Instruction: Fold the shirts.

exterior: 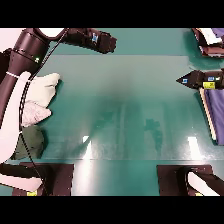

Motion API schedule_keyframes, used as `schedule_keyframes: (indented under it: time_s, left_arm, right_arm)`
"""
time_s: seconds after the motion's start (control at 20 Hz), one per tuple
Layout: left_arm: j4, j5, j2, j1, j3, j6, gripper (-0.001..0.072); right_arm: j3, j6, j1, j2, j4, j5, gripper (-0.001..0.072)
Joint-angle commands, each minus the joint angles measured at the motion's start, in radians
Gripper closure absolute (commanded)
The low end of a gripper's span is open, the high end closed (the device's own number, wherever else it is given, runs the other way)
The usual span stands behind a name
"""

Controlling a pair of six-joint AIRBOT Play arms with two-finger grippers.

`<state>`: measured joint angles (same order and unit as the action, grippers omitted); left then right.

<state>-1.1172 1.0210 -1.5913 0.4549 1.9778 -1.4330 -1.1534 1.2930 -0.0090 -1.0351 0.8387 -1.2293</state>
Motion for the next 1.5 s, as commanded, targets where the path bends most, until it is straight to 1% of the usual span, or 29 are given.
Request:
schedule_keyframes:
  time_s: [0.0,0.1,0.15,0.2,0.25,0.35,0.4,0.5,0.6,0.65,0.7,0.75,0.85,1.0,1.1,1.15,1.2,1.25,1.35,1.45]
  left_arm:
    - [0.0,0.0,0.0,0.0,0.0,0.0,0.0677]
    - [-0.024,-0.016,0.0,0.0,0.0,0.012,0.0677]
    - [-0.08,0.011,0.004,-0.01,0.0,0.008,0.0677]
    - [-0.163,0.082,0.011,-0.033,0.0,-0.029,0.0677]
    - [-0.252,0.171,0.015,-0.066,0.0,-0.045,0.0677]
    - [-0.455,0.347,0.015,-0.16,-0.002,-0.045,0.0677]
    - [-0.527,0.4,0.015,-0.222,-0.008,-0.05,0.0677]
    - [-0.537,0.433,0.015,-0.36,-0.042,-0.101,0.0676]
    - [-0.528,0.436,0.015,-0.467,-0.111,-0.126,0.0672]
    - [-0.524,0.422,0.015,-0.509,-0.156,-0.148,0.0438]
    - [-0.523,0.389,0.015,-0.546,-0.212,-0.188,0.0076]
    - [-0.523,0.35,0.014,-0.573,-0.268,-0.223,-0.0011]
    - [-0.522,0.251,0.014,-0.611,-0.396,-0.228,-0.0012]
    - [-0.526,0.12,0.011,-0.624,-0.557,-0.228,-0.0011]
    - [-0.521,0.094,-0.009,-0.624,-0.603,-0.24,-0.001]
    - [-0.521,0.097,-0.021,-0.624,-0.603,-0.245,0.0016]
    - [-0.521,0.101,-0.023,-0.624,-0.603,-0.246,0.0322]
    - [-0.521,0.101,-0.021,-0.624,-0.602,-0.242,0.0672]
    - [-0.521,0.138,-0.015,-0.624,-0.575,-0.243,0.0677]
    - [-0.52,0.16,0.035,-0.624,-0.532,-0.243,0.0678]
  right_arm:
    - [0.0,0.0,0.001,0.001,-0.001,-0.003,0.0697]
    - [0.0,0.0,0.001,0.001,-0.001,-0.004,0.0697]
    - [0.0,0.0,0.001,0.001,0.0,-0.004,0.0697]
    - [0.0,0.0,0.001,0.001,0.0,-0.003,0.0697]
    - [0.0,0.0,0.001,0.001,0.0,-0.004,0.0697]
    - [0.0,0.0,0.001,0.001,0.0,-0.004,0.0697]
    - [0.0,0.0,0.001,0.001,-0.001,0.0,0.0697]
    - [0.0,0.0,0.001,-0.002,0.0,0.027,0.0697]
    - [0.0,0.0,0.001,-0.002,-0.001,0.045,0.0697]
    - [0.0,0.0,0.001,-0.002,0.0,0.05,0.0697]
    - [0.0,0.0,0.001,-0.002,0.0,0.054,0.0697]
    - [0.0,0.0,0.001,-0.002,0.0,0.058,0.0697]
    - [0.0,0.0,0.001,-0.002,0.0,0.06,0.0697]
    - [0.0,0.0,0.001,-0.002,0.0,0.061,0.0697]
    - [0.0,0.0,0.001,-0.003,-0.001,0.07,0.0697]
    - [0.0,0.0,0.001,-0.003,-0.001,0.077,0.0697]
    - [0.0,0.0,0.001,-0.003,-0.001,0.08,0.0697]
    - [0.0,0.0,0.001,-0.003,-0.001,0.079,0.0697]
    - [0.0,0.0,0.001,-0.003,-0.002,0.087,0.0697]
    - [0.0,0.0,0.0,0.0,-0.009,0.095,0.0697]
